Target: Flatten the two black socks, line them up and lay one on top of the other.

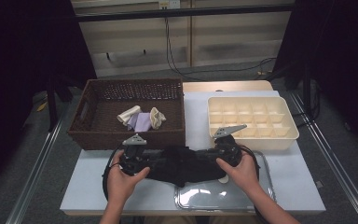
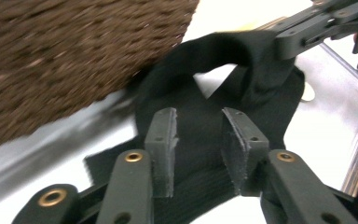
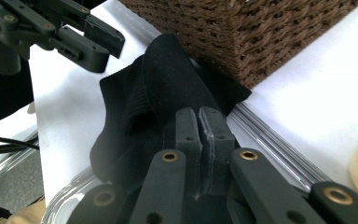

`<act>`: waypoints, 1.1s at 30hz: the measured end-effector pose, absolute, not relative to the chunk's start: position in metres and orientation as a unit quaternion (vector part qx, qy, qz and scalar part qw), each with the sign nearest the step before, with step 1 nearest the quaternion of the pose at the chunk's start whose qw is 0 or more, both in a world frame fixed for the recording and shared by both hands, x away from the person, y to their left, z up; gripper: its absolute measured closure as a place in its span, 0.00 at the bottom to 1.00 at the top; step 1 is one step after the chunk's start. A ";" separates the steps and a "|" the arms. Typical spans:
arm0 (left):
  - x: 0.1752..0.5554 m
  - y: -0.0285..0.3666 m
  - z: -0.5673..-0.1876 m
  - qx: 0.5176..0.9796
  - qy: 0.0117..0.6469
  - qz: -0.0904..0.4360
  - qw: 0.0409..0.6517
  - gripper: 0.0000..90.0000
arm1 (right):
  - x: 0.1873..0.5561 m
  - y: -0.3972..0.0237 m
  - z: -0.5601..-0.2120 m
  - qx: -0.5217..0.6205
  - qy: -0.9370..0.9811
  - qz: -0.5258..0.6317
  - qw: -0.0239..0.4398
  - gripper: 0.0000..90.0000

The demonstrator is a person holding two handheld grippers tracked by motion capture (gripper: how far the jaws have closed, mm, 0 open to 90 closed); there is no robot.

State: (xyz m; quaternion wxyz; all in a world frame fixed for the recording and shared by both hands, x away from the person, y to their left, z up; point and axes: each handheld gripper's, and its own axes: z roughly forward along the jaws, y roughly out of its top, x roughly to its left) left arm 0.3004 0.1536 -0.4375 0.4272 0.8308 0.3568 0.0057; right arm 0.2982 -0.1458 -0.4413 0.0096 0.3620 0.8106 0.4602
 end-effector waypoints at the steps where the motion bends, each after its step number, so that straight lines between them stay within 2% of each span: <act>1: 0.302 0.149 -0.441 0.835 0.352 0.002 0.424 0.68 | 0.298 -0.145 -0.441 0.361 0.811 0.460 0.009 0.97; 4: 0.303 0.134 -0.451 0.843 0.333 0.015 0.422 0.60 | 0.298 -0.142 -0.440 0.359 0.812 0.461 0.008 0.97; 8: 0.305 0.122 -0.457 0.852 0.323 0.019 0.412 0.57 | 0.297 -0.142 -0.439 0.357 0.812 0.461 0.011 0.97; 12: 0.308 0.116 -0.464 0.863 0.310 0.034 0.398 0.47 | 0.296 -0.143 -0.439 0.363 0.810 0.460 0.011 0.97; 17: 0.310 0.112 -0.471 0.871 0.310 0.032 0.380 0.61 | 0.294 -0.142 -0.438 0.362 0.811 0.459 0.013 0.97; 18: 0.309 0.112 -0.470 0.874 0.309 0.032 0.375 0.71 | 0.294 -0.143 -0.439 0.362 0.811 0.458 0.013 0.97; 19: 0.309 0.113 -0.468 0.878 0.306 0.035 0.366 0.85 | 0.294 -0.143 -0.439 0.363 0.811 0.459 0.013 0.97; 20: 0.309 0.113 -0.467 0.878 0.310 0.037 0.364 0.90 | 0.294 -0.143 -0.439 0.363 0.810 0.460 0.014 0.97; 26: 0.308 0.114 -0.459 0.874 0.313 0.017 0.372 0.94 | 0.295 -0.147 -0.435 0.371 0.803 0.466 0.020 0.97; 33: 0.293 0.117 -0.438 0.871 0.279 -0.008 0.405 0.94 | 0.300 -0.159 -0.427 0.381 0.798 0.466 0.028 0.97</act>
